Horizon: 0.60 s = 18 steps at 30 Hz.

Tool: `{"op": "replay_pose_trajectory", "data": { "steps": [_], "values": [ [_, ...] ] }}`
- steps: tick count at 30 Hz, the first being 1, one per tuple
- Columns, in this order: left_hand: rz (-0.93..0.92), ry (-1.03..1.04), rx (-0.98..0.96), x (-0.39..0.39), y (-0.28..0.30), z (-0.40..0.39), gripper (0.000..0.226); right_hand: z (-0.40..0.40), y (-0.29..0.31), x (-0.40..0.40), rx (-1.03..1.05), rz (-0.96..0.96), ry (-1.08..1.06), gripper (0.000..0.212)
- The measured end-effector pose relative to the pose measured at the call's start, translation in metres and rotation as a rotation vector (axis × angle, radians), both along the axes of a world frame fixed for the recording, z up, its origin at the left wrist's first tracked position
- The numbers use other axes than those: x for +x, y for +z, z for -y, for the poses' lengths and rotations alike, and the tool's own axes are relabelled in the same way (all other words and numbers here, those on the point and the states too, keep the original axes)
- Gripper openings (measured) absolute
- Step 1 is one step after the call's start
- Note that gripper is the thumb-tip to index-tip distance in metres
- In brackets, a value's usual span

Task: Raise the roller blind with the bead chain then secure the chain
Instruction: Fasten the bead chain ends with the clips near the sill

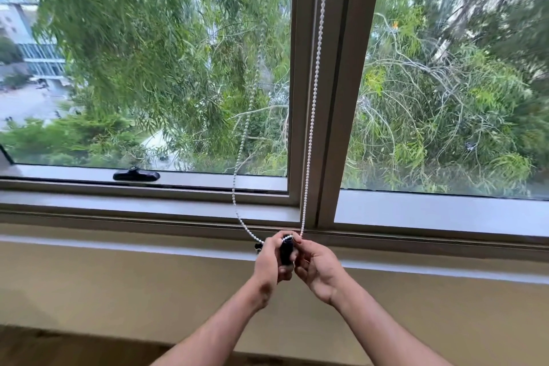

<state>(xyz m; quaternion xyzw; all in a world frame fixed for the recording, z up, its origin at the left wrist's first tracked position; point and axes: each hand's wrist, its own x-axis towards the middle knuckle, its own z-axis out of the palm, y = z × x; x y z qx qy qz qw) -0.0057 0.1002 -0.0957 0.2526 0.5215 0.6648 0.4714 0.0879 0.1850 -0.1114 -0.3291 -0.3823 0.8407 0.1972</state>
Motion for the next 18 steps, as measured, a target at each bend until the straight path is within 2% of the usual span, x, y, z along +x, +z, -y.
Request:
{"op": "replay_pose_trajectory", "data": {
  "steps": [4, 7, 9, 11, 14, 18],
  "values": [
    [0.052, 0.065, -0.016, -0.007, 0.002, 0.004, 0.039, 0.004, -0.002, 0.001, 0.036, -0.064, 0.094, 0.033],
    [0.018, 0.127, -0.03, -0.018, 0.007, 0.011, 0.041, 0.004, -0.013, -0.008, 0.075, 0.041, 0.081, 0.022],
    [-0.016, 0.161, -0.036, -0.025, 0.009, 0.018, 0.042, 0.004, -0.022, -0.017, 0.177, 0.156, 0.045, 0.009],
    [-0.047, 0.187, -0.035, -0.032, 0.013, 0.026, 0.042, 0.004, -0.031, -0.028, 0.415, 0.307, -0.002, 0.007],
    [-0.061, 0.227, -0.039, -0.042, 0.017, 0.038, 0.041, 0.001, -0.04, -0.041, 0.917, 0.565, -0.031, 0.008],
    [-0.079, 0.288, -0.039, -0.053, 0.019, 0.05, 0.042, -0.004, -0.047, -0.059, 1.305, 0.618, 0.187, 0.023]
  ]
}}
